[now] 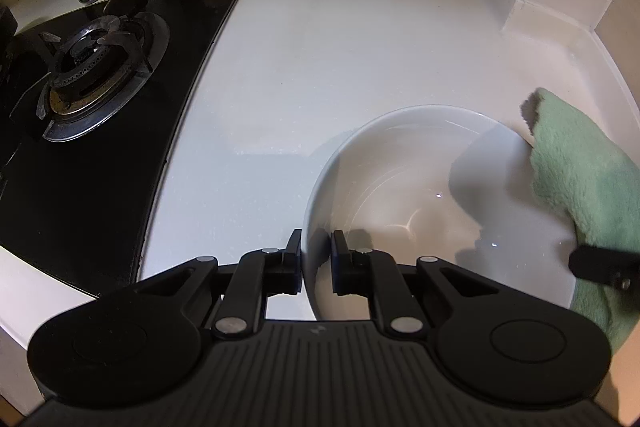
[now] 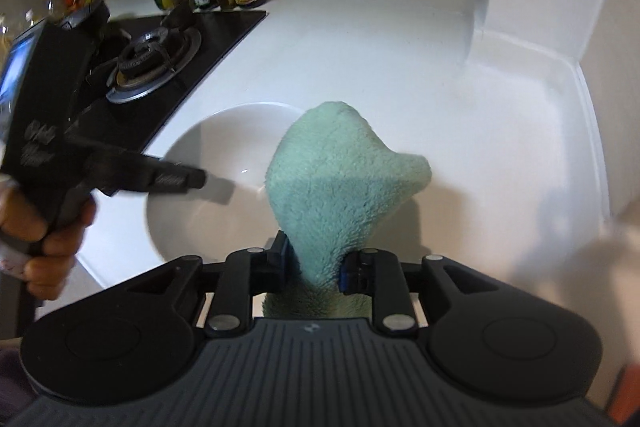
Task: Clean bowl
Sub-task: 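Drape the towel over the rim into the bowl with the right gripper, then rub the towel around the bowl's outer wall while the left gripper holds the rim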
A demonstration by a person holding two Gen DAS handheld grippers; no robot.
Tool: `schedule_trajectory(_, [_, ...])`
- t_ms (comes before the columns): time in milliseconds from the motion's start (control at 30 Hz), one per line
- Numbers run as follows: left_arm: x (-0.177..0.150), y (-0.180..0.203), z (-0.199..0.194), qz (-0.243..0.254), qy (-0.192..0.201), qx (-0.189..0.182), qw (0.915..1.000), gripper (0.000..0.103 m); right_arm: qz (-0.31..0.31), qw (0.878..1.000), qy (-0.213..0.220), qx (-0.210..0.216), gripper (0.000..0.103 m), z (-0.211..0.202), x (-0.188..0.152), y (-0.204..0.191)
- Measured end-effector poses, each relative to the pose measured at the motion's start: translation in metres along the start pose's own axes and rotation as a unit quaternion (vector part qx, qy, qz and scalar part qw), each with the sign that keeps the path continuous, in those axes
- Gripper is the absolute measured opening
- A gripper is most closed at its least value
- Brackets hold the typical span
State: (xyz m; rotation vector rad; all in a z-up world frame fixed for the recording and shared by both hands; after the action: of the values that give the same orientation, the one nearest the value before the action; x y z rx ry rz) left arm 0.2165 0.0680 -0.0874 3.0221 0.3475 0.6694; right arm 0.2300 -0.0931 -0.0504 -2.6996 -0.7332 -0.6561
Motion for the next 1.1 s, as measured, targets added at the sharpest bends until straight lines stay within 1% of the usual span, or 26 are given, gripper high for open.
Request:
schedule_trajectory(67, [0.0,-0.001,0.0,0.0,-0.002,-0.003,1.0,0.012,-0.001,1.0,-0.004,0.008,0.021,0.0,0.007,0.004])
schedule_trajectory(133, [0.0,-0.001,0.0,0.0,-0.001,-0.003,1.0,0.012,-0.004,1.0,0.002,0.011,0.022,-0.006,0.008,0.006])
schedule_trajectory(267, [0.0,-0.002,0.001,0.0,-0.002,-0.004,1.0,0.012,-0.015,1.0,0.016,0.014,0.022,-0.023,-0.006,0.007])
schedule_trajectory(300, [0.0,-0.002,0.001,0.001,-0.003,-0.004,1.0,0.012,-0.027,0.999,0.025,0.006,0.016,-0.025,-0.011,0.007])
schedule_trajectory(333, [0.0,-0.002,0.001,0.003,-0.003,-0.003,1.0,0.012,-0.04,0.999,0.029,-0.001,0.013,-0.027,-0.013,0.008])
schedule_trajectory(400, [0.0,-0.001,0.001,0.005,-0.003,-0.002,1.0,0.012,-0.097,0.994,0.038,-0.036,0.012,-0.03,-0.017,0.007])
schedule_trajectory(433, [0.0,-0.001,0.001,0.006,-0.003,-0.001,1.0,0.012,-0.121,0.99,0.036,-0.062,0.012,-0.027,-0.016,0.009])
schedule_trajectory(467, [0.0,-0.001,0.0,0.007,-0.003,-0.001,1.0,0.012,-0.144,0.985,0.032,-0.089,0.012,-0.023,-0.015,0.011])
schedule_trajectory(500, [0.0,-0.001,0.0,0.008,-0.004,0.0,1.0,0.012,-0.181,0.975,0.025,-0.126,0.012,-0.014,-0.014,0.012])
schedule_trajectory(533, [0.0,-0.001,0.0,0.009,-0.004,0.0,1.0,0.012,-0.207,0.967,0.017,-0.145,0.012,-0.007,-0.014,0.011])
schedule_trajectory(600, [0.0,0.0,0.0,0.009,-0.005,0.0,0.9999,0.012,-0.251,0.955,-0.015,-0.157,0.011,0.019,-0.015,0.006])
schedule_trajectory(667, [0.0,0.0,0.0,0.008,-0.004,0.001,1.0,0.012,-0.297,0.942,-0.03,-0.151,0.011,0.034,-0.021,-0.006])
schedule_trajectory(767, [-0.001,0.001,0.0,0.006,-0.002,0.006,1.0,0.012,-0.404,0.902,-0.035,-0.148,0.011,0.038,-0.045,-0.036])
schedule_trajectory(800, [-0.002,0.002,0.0,0.006,0.0,0.008,1.0,0.012,-0.438,0.885,-0.033,-0.154,0.011,0.035,-0.055,-0.045])
schedule_trajectory(833, [-0.002,0.002,0.0,0.005,0.0,0.008,1.0,0.012,-0.455,0.876,-0.031,-0.156,0.011,0.033,-0.061,-0.049])
schedule_trajectory(867, [-0.002,0.002,-0.001,0.004,0.0,0.009,1.0,0.012,-0.466,0.871,-0.027,-0.154,0.011,0.028,-0.068,-0.056])
schedule_trajectory(933, [-0.003,0.002,-0.001,0.001,-0.001,0.01,0.9999,0.012,-0.472,0.87,-0.022,-0.142,0.011,0.02,-0.075,-0.065])
schedule_trajectory(1000, [-0.003,0.002,-0.001,0.0,-0.002,0.012,0.9999,0.012,-0.468,0.874,-0.017,-0.128,0.011,0.016,-0.081,-0.075])
schedule_trajectory(1067, [-0.005,0.003,-0.002,0.0,-0.004,0.012,0.9999,0.012,-0.457,0.882,-0.014,-0.113,0.011,0.016,-0.083,-0.084])
schedule_trajectory(1100, [-0.006,0.003,-0.003,-0.001,-0.004,0.012,0.9999,0.012,-0.441,0.893,-0.008,-0.089,0.011,0.014,-0.086,-0.092])
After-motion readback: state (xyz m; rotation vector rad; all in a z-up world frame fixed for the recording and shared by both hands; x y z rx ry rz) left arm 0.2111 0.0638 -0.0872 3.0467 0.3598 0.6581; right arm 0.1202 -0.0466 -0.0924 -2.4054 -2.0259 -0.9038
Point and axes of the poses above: each gripper's, at about its wrist camera, not at the fingertips, and z roughly the way its jaws point, y to its right, x to its top, the point moved 6 cm from there along z, roughly the way its jaws point, and after that the axes turned 4 degrees about -x, right-handed, at the moved point
